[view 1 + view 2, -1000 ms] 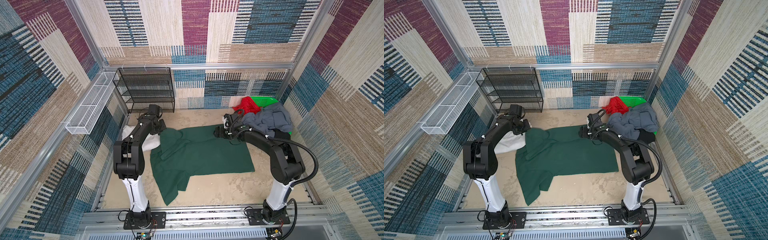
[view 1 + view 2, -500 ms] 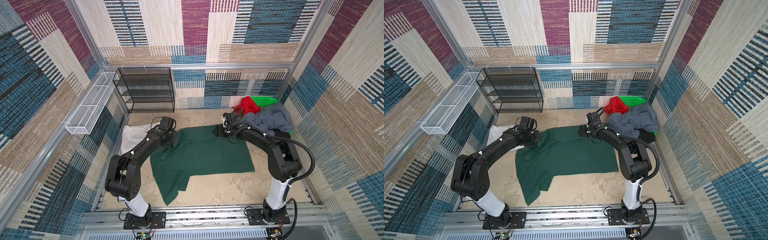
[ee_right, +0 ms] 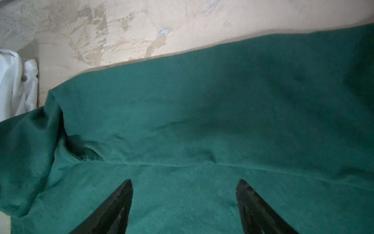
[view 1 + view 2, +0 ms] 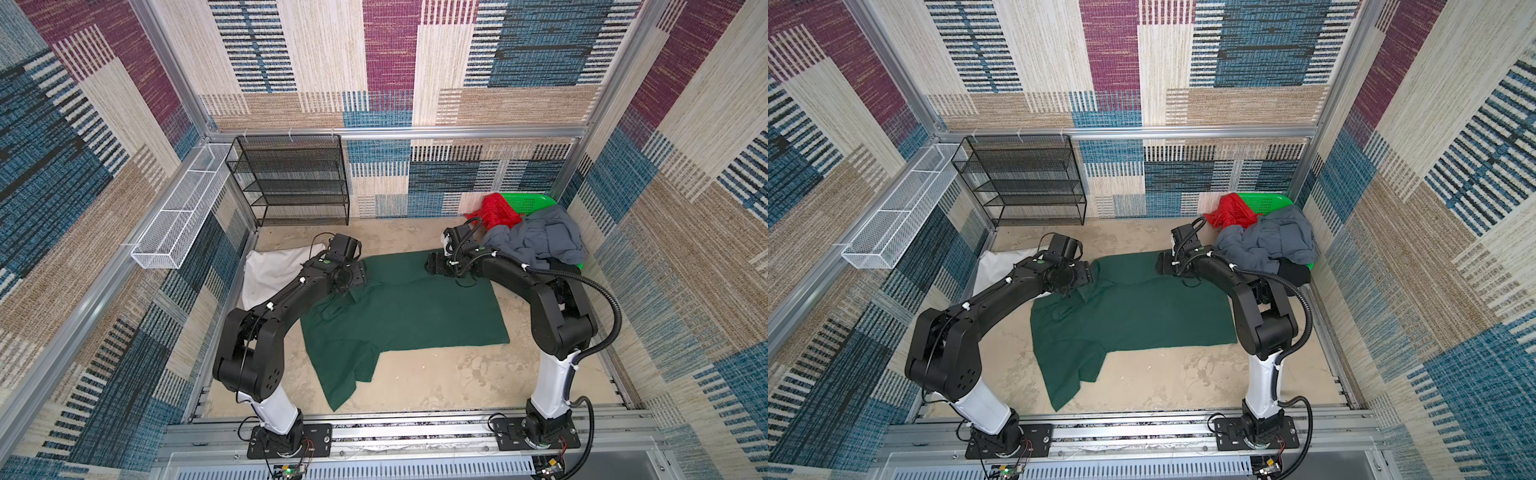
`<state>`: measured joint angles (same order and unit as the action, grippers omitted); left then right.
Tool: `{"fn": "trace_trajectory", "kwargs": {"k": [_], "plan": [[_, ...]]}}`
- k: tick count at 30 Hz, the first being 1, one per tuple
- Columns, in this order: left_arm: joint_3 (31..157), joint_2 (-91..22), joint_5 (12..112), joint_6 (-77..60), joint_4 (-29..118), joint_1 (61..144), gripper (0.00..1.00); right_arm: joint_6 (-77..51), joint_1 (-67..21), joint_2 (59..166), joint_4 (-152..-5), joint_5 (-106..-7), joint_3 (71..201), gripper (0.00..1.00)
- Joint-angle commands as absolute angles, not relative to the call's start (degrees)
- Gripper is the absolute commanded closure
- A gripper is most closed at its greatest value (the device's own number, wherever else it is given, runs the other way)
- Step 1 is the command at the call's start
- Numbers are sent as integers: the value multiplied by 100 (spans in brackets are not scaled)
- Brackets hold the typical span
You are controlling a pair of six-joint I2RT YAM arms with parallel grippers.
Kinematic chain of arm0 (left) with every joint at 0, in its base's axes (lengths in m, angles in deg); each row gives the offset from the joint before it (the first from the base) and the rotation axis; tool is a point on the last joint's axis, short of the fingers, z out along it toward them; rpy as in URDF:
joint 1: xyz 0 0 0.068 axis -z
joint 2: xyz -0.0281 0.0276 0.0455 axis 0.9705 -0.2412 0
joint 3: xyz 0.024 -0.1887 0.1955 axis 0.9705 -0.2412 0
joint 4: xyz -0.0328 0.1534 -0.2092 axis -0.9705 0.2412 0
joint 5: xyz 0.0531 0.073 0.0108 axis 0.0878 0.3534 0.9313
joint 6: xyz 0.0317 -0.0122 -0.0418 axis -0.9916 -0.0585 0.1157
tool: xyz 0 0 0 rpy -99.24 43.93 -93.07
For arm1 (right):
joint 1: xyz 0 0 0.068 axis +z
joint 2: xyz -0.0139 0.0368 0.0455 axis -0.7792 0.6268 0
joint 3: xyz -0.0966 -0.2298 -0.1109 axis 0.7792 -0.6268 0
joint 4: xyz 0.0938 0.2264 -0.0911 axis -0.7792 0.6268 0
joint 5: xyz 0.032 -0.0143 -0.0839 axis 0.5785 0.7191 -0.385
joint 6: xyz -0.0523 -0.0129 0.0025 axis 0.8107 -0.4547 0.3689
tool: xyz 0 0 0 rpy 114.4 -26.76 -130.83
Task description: Fold and stack the t-shirts
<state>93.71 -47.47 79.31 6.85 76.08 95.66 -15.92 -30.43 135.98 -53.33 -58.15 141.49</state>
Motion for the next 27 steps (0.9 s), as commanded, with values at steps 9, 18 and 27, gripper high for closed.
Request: {"fn": "trace_trajectory", "kwargs": {"k": [9, 18, 27], "plan": [[9086, -4876, 7380, 675, 7204, 8614, 28, -1324, -2669, 13479, -5372, -5696, 14341, 19], [9757, -5880, 6411, 1049, 6827, 8479, 48, -1485, -2598, 13247, -5477, -5556, 13940, 20], [10430, -6396, 6247, 1017, 6998, 8481, 68, -1510, -2597, 13273, -5415, -5669, 13898, 22]]}}
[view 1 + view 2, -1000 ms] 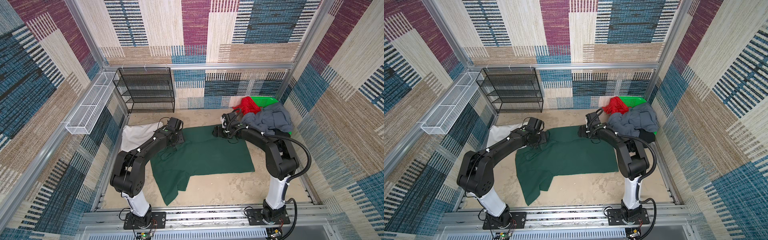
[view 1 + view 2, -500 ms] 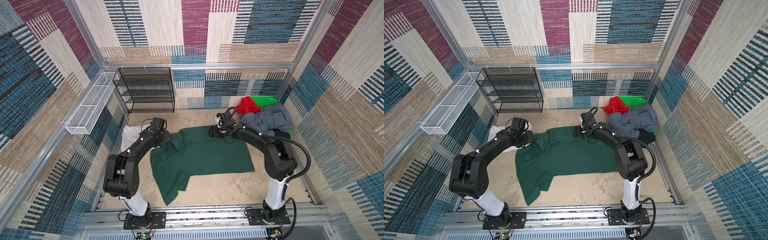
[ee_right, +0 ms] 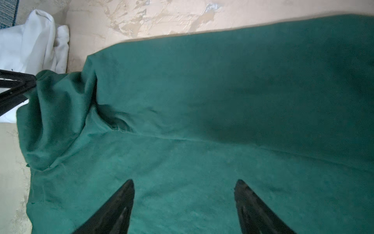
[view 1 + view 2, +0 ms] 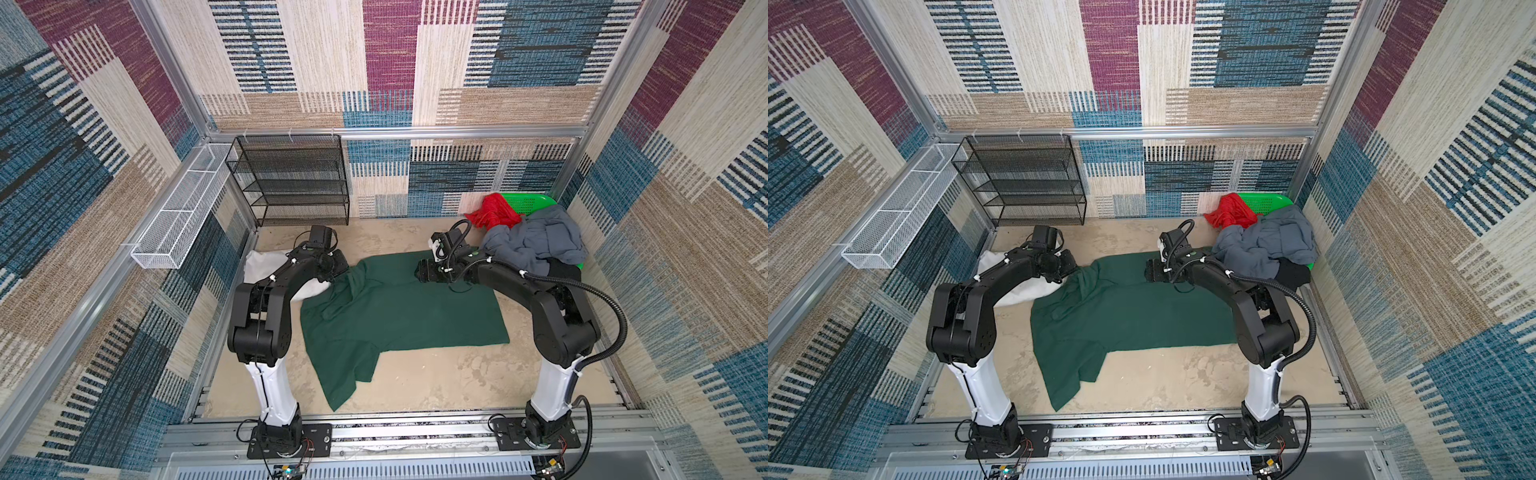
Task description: Fold and stack the t-shirts
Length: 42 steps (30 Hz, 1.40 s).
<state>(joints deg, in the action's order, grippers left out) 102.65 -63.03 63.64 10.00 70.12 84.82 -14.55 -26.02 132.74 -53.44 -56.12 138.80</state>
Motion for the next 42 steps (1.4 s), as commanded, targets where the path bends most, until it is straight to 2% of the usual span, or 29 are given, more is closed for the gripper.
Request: {"fn": "trace_trajectory", "kwargs": {"k": [1, 4, 10, 18, 32, 42], "plan": [[10483, -6440, 6250, 987, 7021, 8483, 71, -1517, -2596, 13283, -5415, -5669, 13905, 22], [10624, -6552, 6250, 955, 7043, 8479, 72, -1510, -2601, 13295, -5408, -5668, 13928, 22], [11007, -6751, 6176, 816, 7210, 8481, 100, -1499, -2602, 13296, -5389, -5703, 13937, 23], [11299, -6765, 6216, 578, 7518, 8483, 100, -1484, -2596, 13261, -5407, -5747, 13858, 23], [12005, -6762, 7281, -505, 7830, 8189, 100, -1394, -2606, 13430, -5329, -6068, 13800, 23], [12003, -6903, 6944, -663, 7653, 7688, 100, -1396, -2614, 13732, -5235, -6459, 13741, 24]]}}
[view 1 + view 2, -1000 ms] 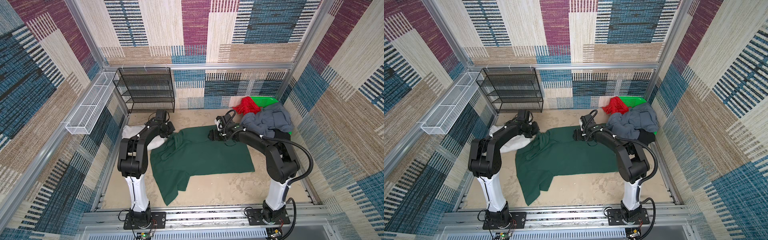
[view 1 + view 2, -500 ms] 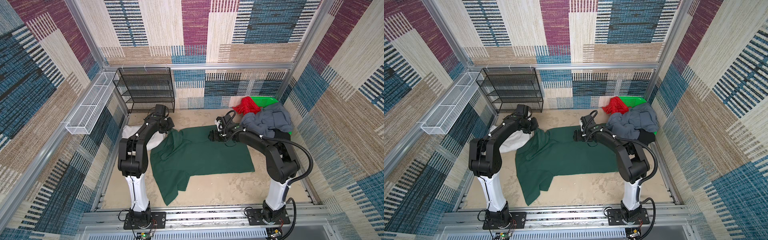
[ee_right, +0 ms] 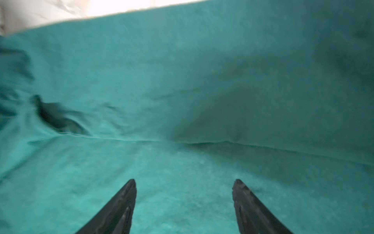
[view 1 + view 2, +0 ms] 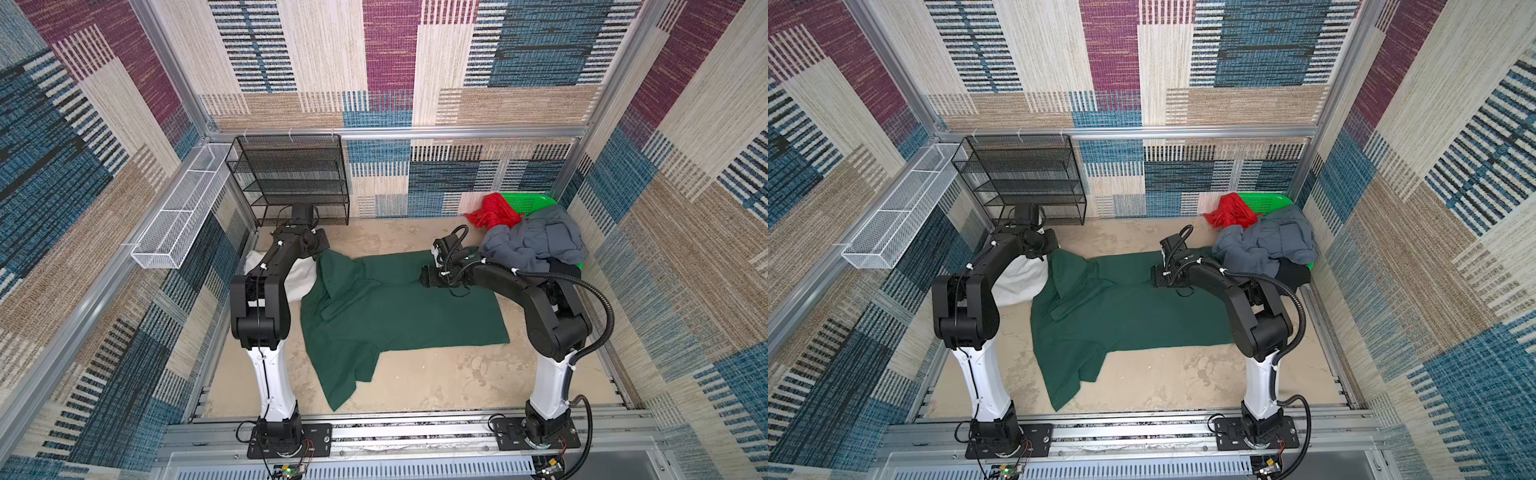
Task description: Fold and stack the t-shirts
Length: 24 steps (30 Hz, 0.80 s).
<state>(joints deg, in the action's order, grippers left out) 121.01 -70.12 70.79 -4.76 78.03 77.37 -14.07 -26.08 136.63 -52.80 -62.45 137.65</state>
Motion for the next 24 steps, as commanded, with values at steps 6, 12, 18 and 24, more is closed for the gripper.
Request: {"fn": "trace_trajectory", "kwargs": {"k": [6, 12, 18, 24], "plan": [[11787, -6701, 7286, -743, 7484, 7623, 100, -1513, -2674, 13949, -5292, -6398, 13737, 27], [12269, -6929, 7406, -752, 7825, 7578, 100, -1471, -2689, 13853, -5363, -6338, 13699, 27], [11943, -6395, 7554, -414, 7808, 7587, 58, -1469, -2686, 13639, -5398, -6229, 13553, 15], [11145, -5471, 7514, -220, 7522, 7596, 40, -1548, -2692, 13412, -5424, -6282, 13445, 1]]}}
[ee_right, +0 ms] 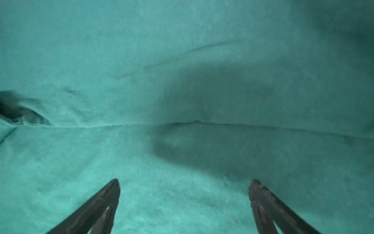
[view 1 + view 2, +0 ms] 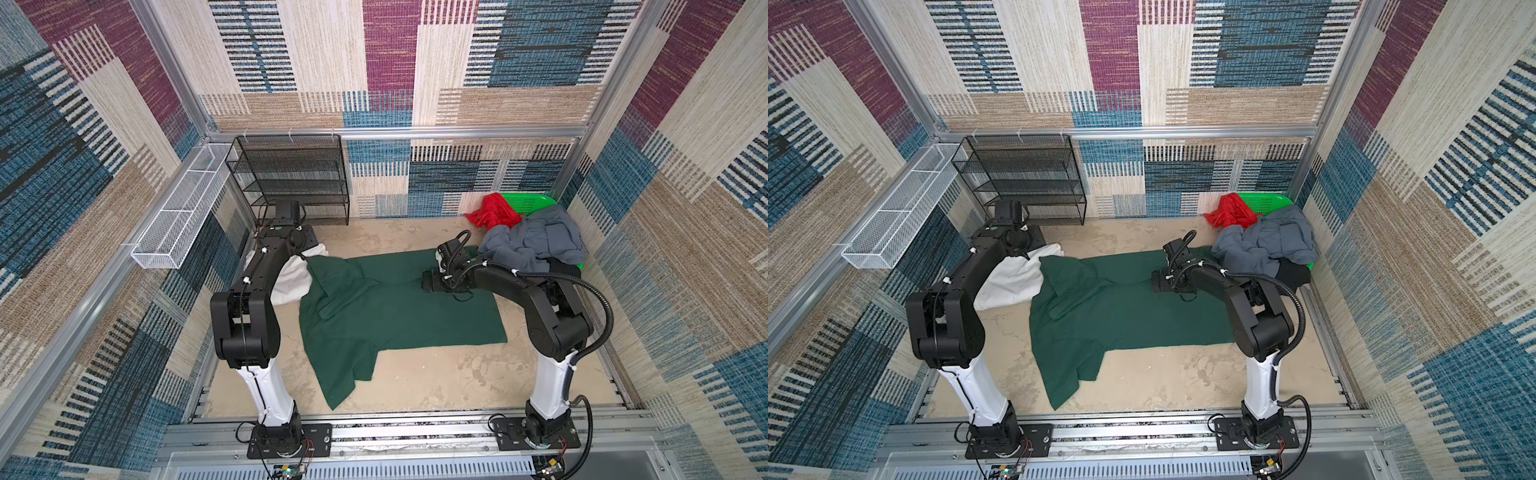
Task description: Fold and stack the t-shirts
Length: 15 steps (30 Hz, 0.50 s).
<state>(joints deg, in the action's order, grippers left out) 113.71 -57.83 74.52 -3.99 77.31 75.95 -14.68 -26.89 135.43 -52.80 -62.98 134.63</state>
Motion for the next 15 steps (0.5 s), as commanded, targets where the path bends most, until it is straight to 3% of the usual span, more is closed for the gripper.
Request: {"fn": "trace_trajectory", "kwargs": {"k": [1, 10, 15], "plan": [[10986, -5307, 7477, -187, 7506, 7604, 40, -1553, -2692, 13372, -5429, -6275, 13438, 1], [8085, -3249, 7361, 146, 6564, 8452, 36, -1799, -2693, 12882, -5566, -6085, 13114, 2], [7477, -3087, 7428, 75, 6380, 9225, 38, -1983, -2693, 12555, -5851, -5946, 12700, 2]]}}
